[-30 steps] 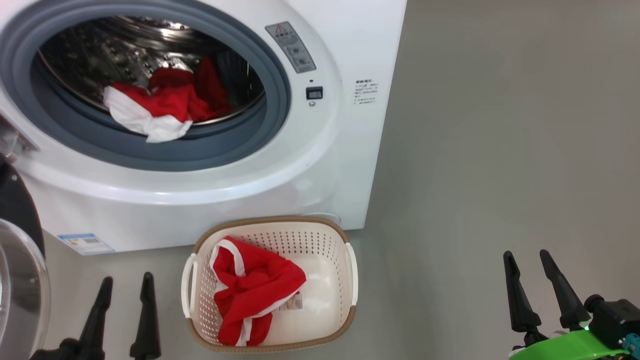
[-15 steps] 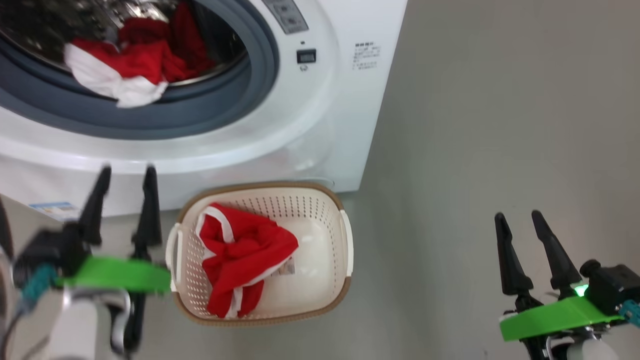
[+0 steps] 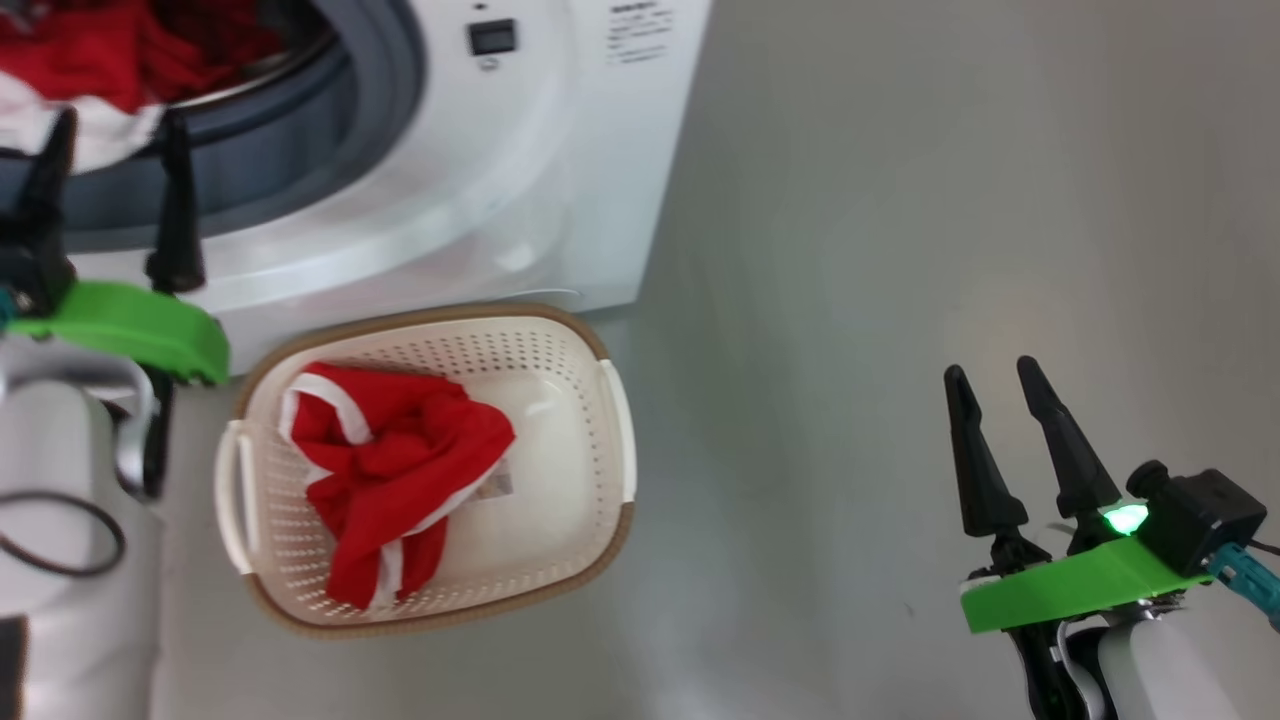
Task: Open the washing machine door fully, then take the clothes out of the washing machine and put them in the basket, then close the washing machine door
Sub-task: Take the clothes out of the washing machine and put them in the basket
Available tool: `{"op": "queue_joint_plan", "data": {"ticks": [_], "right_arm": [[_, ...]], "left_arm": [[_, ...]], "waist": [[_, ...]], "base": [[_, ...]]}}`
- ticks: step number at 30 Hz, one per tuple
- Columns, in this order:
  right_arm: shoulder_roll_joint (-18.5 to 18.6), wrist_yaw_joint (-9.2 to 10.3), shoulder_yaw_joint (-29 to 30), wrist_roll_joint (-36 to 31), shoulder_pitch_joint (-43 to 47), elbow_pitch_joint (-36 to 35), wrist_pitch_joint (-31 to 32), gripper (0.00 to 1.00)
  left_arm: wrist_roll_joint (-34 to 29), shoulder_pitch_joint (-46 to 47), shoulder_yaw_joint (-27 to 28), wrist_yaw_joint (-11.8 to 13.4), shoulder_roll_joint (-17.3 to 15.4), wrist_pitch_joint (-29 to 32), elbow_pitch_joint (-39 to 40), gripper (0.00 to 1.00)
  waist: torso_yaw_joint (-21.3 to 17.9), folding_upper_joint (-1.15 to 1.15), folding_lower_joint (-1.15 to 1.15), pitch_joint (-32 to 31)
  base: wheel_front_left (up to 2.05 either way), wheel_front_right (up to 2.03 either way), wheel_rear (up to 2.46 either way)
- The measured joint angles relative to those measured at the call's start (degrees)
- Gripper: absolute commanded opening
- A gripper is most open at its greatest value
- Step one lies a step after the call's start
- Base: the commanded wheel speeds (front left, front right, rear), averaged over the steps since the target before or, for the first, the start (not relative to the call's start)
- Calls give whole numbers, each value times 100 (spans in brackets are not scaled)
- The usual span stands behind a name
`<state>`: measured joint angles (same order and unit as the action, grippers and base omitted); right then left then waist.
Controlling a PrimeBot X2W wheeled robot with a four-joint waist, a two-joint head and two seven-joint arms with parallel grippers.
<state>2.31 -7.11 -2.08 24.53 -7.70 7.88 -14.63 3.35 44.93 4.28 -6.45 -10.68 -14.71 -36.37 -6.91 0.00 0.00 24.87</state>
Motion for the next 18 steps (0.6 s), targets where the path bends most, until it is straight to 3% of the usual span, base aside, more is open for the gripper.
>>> {"op": "queue_joint_plan", "data": {"ticks": [11,18], "right_arm": [[-2,0,-253,86,-285,-76,-1,100],[-3,0,-411,138,-471,-147,-1,100]], "left_arm": [[-601,1318,-208,517,-692,0,-1321,100],[-725,2073,-316,699,-1123,-1,-2087,100]], "waist": [[-491,0,0,540],[-745,0,0,916]], "base": [[0,0,0],[0,0,0]]}}
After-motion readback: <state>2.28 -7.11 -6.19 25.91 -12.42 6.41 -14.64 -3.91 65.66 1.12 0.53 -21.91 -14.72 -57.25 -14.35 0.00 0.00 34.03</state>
